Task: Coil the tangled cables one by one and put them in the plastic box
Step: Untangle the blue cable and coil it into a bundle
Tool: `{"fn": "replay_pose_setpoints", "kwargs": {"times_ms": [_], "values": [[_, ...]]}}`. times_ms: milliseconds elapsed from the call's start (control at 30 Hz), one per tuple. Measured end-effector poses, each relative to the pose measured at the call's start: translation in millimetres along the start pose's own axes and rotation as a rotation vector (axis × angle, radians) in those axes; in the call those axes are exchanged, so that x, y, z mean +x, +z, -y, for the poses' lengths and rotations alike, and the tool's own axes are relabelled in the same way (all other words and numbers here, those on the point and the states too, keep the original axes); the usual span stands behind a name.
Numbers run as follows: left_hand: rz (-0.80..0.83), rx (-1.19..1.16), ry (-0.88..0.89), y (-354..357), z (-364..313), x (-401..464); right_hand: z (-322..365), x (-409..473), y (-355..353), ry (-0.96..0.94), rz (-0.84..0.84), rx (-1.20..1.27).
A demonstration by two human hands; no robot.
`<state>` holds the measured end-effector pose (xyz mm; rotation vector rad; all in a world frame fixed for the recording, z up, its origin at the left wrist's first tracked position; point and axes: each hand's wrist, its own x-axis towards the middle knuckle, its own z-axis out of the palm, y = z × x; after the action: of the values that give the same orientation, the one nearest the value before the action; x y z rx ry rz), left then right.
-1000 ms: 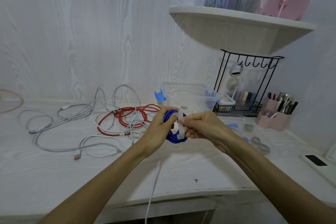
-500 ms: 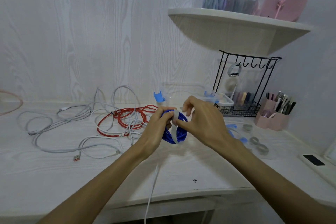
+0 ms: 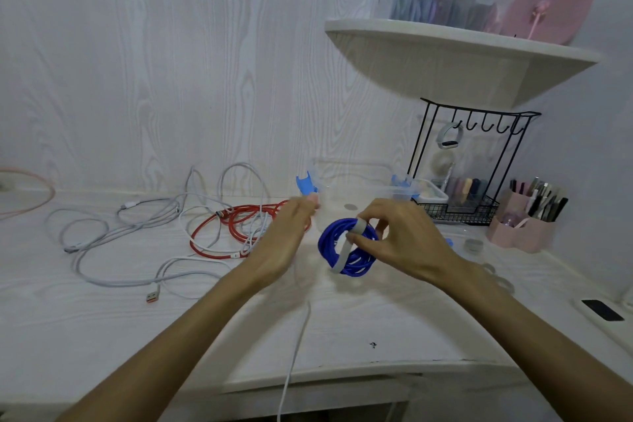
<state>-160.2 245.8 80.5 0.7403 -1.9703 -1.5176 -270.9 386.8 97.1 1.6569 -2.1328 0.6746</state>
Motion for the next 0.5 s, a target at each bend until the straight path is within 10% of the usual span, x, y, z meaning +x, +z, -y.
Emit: {"fn": "replay_pose_setpoints", "kwargs": {"times_ms": [100,200,333,500], "values": [[-0.038,-0.051,0.169,-20.9,4.4,-25.5,-4.2,-6.6,5.2,-0.033,-0.094,-0.054],[0.244,-0.084,-0.041,-9.3,5.5,-40.2,0.1,-10.0,14.5,-0.034,-0.247,-0.083],[0.140,-0.095,-0.249,10.3,4.7,-30.9,9.6,-10.6,27.1,-0.033,-0.389,-0.094],[0.191,-0.254,-0.124,22.4,8.3,-36.3,16.5,-9.6,36.3,-0.017,-0.430,-0.080]]}}
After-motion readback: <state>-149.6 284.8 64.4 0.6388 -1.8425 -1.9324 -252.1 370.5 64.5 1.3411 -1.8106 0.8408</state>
